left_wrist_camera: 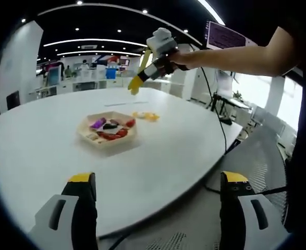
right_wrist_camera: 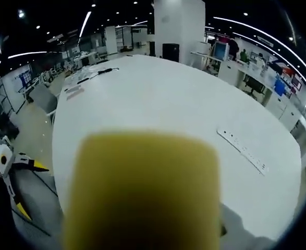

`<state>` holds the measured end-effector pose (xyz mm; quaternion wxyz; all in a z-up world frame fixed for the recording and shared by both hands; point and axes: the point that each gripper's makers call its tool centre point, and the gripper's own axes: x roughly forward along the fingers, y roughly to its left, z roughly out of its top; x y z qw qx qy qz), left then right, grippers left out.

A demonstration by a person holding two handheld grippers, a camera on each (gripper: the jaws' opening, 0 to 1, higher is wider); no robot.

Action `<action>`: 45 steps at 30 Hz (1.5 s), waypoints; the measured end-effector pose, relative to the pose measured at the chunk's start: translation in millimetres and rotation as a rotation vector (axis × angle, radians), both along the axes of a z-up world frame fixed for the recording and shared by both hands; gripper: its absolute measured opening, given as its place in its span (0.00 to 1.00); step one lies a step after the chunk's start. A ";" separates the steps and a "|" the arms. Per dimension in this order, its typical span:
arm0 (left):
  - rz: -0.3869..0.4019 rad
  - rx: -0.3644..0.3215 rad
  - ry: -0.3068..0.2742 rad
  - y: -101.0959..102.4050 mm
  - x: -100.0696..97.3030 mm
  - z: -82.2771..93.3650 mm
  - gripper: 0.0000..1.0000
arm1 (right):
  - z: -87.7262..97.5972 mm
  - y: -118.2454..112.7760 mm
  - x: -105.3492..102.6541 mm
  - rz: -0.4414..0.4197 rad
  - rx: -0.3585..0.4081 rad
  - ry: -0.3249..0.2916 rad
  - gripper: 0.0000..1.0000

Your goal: Place the target food into the container with the food tongs after gripping and lifting it, then release it inside without dropping or visibly crushing the food.

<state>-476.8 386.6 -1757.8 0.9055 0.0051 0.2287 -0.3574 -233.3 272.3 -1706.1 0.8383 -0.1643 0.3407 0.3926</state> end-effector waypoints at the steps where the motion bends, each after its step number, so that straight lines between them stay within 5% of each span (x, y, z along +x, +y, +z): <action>1: -0.001 0.002 0.004 -0.2 -0.3 -0.6 0.96 | -2.6 -12.3 3.9 -0.027 0.001 -0.003 0.26; 7: 0.003 0.010 0.015 -0.1 -0.1 -2.7 0.96 | -26.0 -69.6 28.1 -0.161 -0.018 -0.005 0.26; 14: 0.024 0.024 0.029 2.5 2.1 -5.8 0.96 | -62.3 -101.6 47.4 -0.232 -0.042 0.020 0.26; 23: 0.040 0.043 0.048 4.9 3.3 -10.6 0.96 | -93.9 -112.1 65.7 -0.290 -0.053 0.006 0.26; 28: 0.037 0.047 0.053 5.0 2.9 -11.7 0.96 | -107.5 -119.6 58.5 -0.304 -0.077 0.031 0.26; 45: 0.007 0.053 0.055 2.9 -0.8 -13.8 0.95 | -113.3 -132.1 42.6 -0.332 -0.071 0.025 0.24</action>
